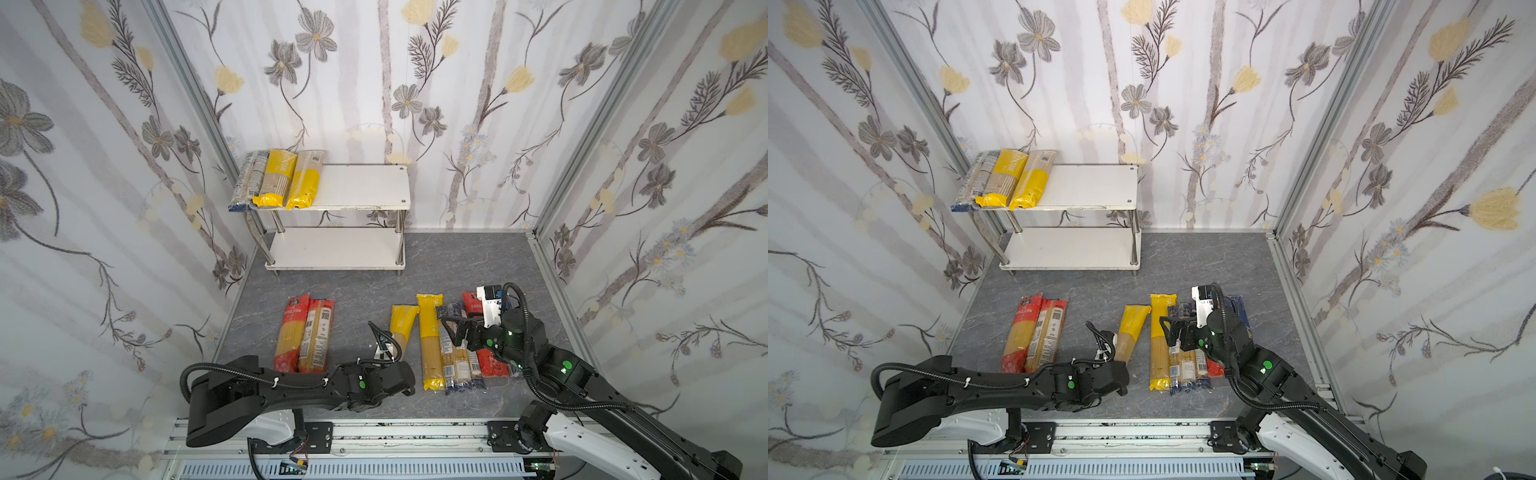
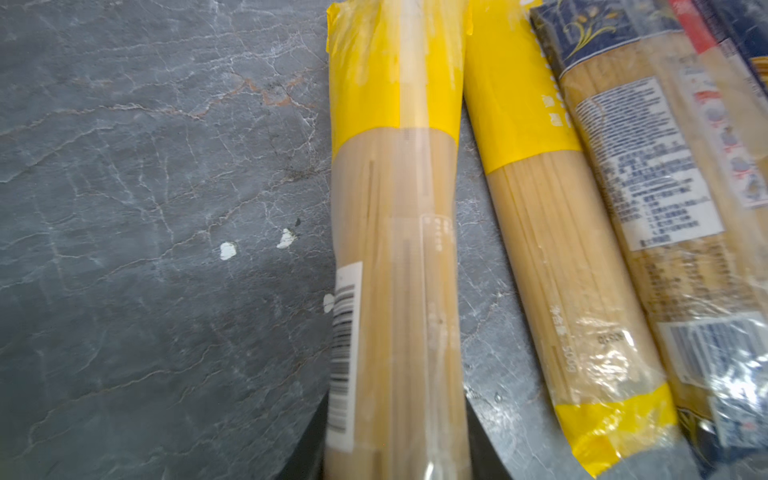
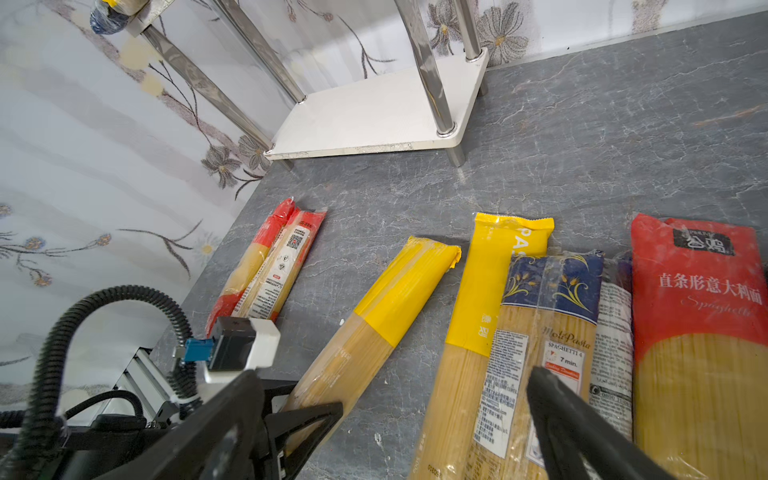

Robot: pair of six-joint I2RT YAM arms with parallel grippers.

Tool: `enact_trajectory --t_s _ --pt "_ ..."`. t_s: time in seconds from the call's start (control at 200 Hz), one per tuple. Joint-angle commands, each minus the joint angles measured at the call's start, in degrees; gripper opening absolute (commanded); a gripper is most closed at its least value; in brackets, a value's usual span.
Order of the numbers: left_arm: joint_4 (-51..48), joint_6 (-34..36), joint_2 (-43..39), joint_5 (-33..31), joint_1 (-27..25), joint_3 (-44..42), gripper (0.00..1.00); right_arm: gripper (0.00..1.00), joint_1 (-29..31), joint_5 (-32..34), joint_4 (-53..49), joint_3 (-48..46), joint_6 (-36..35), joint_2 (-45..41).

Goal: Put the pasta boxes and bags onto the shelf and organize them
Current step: 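Close the left gripper on the yellow-topped pack and lift it, then carry the yellow-topped pack up to the top shelf while the right arm rises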

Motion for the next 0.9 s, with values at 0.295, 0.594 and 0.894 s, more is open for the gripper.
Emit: enact_trajectory --t_s 0.295,0.594,0.894 --pt "-7.21 6.06 -22.3 -3.37 0.87 -0.35 0.0 1.0 0.05 -1.75 3.33 0.63 0.19 0.53" --pt "-12.83 10.13 -29.19 -5.66 1.15 7.02 0.0 1.0 0.05 -2.01 3.04 0.62 -0.2 -0.07" --pt "-17.17 17.57 -27.3 -11.3 1.86 19.8 0.0 1.0 0.01 -2.86 3.49 2.51 -1.34 1.22"
